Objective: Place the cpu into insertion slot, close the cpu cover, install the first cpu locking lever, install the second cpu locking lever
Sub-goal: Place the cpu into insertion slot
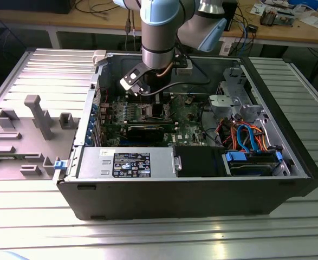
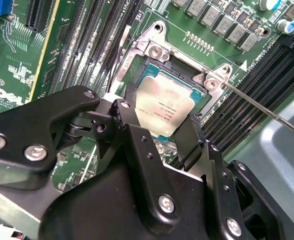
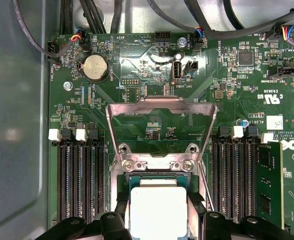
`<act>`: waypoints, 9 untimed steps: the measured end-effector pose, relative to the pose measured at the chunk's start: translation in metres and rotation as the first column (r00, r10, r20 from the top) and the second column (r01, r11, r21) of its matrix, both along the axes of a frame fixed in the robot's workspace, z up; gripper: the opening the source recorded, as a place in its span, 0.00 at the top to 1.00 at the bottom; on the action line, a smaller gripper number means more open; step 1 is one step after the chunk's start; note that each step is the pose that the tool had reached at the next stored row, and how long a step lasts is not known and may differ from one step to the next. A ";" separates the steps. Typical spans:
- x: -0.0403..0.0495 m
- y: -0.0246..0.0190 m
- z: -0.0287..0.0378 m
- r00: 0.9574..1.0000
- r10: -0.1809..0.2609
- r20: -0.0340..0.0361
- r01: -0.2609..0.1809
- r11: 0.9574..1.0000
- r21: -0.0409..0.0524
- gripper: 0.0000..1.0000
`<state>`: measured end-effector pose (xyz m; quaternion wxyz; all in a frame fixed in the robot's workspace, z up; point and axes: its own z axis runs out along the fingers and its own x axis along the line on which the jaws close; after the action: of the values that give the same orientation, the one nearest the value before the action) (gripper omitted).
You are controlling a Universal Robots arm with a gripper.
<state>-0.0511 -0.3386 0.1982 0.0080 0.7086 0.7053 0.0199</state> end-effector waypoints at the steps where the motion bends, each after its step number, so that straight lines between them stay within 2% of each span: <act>1: 0.0000 0.0000 0.0000 1.000 0.000 0.000 0.000 1.000 0.000 0.46; 6: 0.0001 0.0001 -0.0003 1.000 0.000 0.000 0.000 1.000 0.001 0.46; 7: 0.0001 0.0001 -0.0004 1.000 0.000 0.000 0.000 1.000 0.001 0.45; 8: 0.0001 0.0001 -0.0003 1.000 0.000 0.000 0.000 1.000 0.000 0.39; 9: 0.0000 0.0001 -0.0003 1.000 0.000 0.000 0.000 1.000 0.000 0.39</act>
<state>-0.0511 -0.3385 0.1980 0.0080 0.7086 0.7053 0.0202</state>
